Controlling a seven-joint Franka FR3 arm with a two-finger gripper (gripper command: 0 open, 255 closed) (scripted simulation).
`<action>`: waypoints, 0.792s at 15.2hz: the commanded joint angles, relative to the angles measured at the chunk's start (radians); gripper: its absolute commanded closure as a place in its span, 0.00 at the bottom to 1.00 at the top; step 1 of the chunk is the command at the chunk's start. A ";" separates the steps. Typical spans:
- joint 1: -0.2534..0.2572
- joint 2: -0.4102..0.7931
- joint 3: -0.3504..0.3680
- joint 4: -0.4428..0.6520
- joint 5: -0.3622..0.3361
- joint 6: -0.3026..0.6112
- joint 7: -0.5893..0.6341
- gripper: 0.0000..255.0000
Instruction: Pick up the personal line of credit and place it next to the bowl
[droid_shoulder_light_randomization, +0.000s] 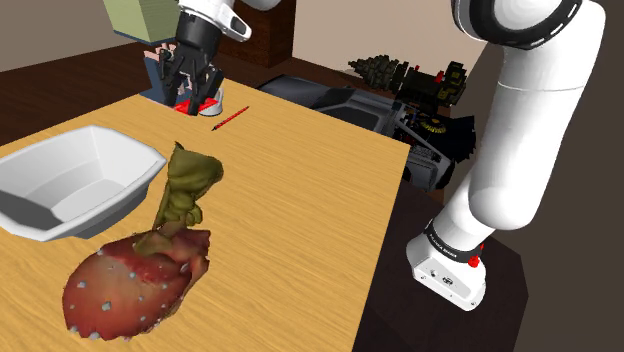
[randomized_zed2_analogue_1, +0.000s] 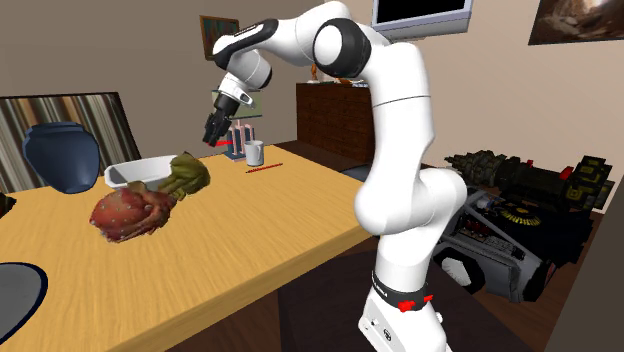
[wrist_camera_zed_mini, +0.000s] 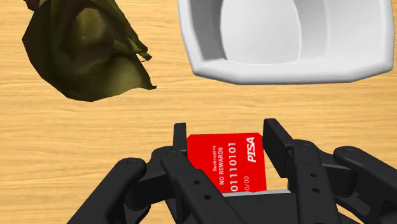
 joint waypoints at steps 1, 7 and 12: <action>0.035 0.086 0.004 0.110 -0.035 -0.005 0.047 1.00; 0.072 0.173 0.002 0.183 -0.061 0.019 0.068 1.00; 0.071 0.183 0.002 0.134 -0.055 0.072 0.039 1.00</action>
